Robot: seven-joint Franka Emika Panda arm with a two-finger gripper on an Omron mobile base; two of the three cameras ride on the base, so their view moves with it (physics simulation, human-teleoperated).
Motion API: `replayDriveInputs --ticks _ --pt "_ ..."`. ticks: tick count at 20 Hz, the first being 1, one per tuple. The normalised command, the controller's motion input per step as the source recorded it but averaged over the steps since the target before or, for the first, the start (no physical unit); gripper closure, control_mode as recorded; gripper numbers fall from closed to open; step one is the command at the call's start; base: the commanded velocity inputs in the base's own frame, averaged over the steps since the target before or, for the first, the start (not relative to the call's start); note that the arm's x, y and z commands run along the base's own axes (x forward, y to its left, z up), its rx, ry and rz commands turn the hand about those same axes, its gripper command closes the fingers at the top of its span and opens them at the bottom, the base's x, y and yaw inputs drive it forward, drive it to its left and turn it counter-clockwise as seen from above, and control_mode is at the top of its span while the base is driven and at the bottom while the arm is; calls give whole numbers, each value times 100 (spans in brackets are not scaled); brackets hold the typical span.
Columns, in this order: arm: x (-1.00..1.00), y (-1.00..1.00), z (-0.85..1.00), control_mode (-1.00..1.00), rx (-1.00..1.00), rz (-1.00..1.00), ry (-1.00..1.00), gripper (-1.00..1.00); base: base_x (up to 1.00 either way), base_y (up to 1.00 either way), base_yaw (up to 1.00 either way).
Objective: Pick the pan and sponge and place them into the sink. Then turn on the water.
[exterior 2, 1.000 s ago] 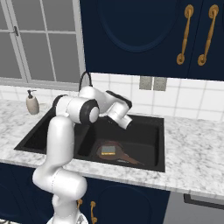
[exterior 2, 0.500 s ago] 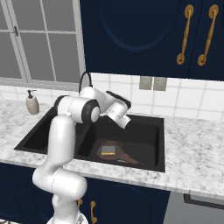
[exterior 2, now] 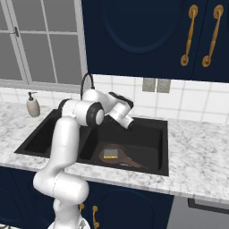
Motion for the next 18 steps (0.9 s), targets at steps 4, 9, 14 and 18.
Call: replayDriveInputs --ticks 4,9,14,18 --pt "25 1 -1 -100 0 -2 0 -100 0 0 0" --pt "13 7 -7 -100 0 -1 0 -100 0 0 0" --pt "15 0 -23 -100 0 -2 0 -100 0 0 0" --pt "32 0 -13 -100 0 -4 0 -100 0 0 0"
